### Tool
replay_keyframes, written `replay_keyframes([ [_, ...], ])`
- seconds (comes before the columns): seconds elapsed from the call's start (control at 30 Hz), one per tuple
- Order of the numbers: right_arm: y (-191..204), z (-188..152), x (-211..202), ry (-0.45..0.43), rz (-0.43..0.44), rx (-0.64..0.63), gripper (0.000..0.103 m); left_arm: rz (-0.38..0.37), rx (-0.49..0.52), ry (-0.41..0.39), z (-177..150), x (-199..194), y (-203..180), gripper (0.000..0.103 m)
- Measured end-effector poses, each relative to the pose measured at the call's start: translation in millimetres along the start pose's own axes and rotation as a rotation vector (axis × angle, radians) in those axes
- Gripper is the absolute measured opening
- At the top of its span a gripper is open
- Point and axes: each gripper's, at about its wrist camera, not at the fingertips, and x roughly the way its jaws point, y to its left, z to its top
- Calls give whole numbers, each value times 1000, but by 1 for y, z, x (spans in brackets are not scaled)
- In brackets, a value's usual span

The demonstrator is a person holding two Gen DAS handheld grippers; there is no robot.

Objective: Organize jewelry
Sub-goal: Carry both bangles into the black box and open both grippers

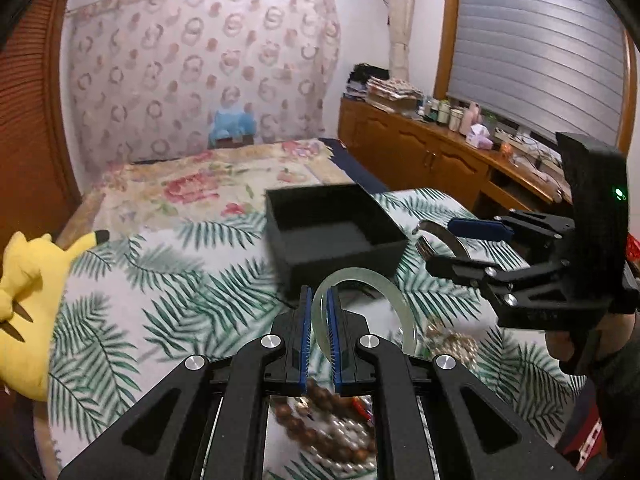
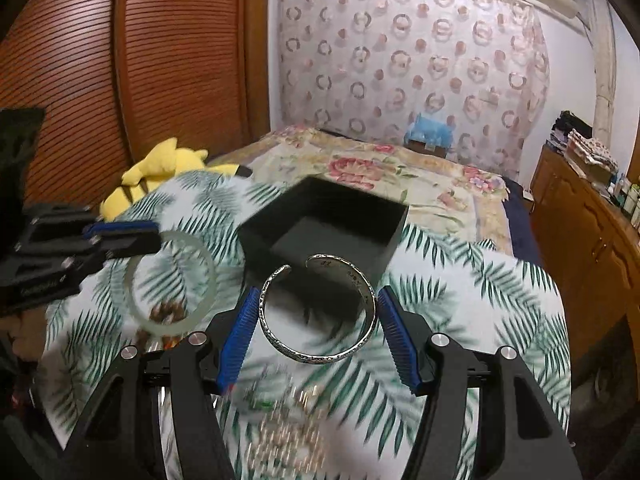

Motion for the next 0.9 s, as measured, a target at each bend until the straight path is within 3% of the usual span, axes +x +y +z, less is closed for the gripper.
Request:
replay_keyframes([
  [0.23,-2,33,26,-9,-9,-36,63,57,0,-39,26,-3,14,7],
  [0.5,-10,42,67,60,-29,-60,63,87,7,-53,47,3,21,7],
  [0.6,-17,45,78,86,4,-21,64,96,17,-48,54,11,22,7],
  [0.7,-24,45,76,74,7,6,71,101,26,-42,61,20,21,7],
  [0.9,-43,33,55,55,14,56,71,102,33,-22,70,43,14,7],
])
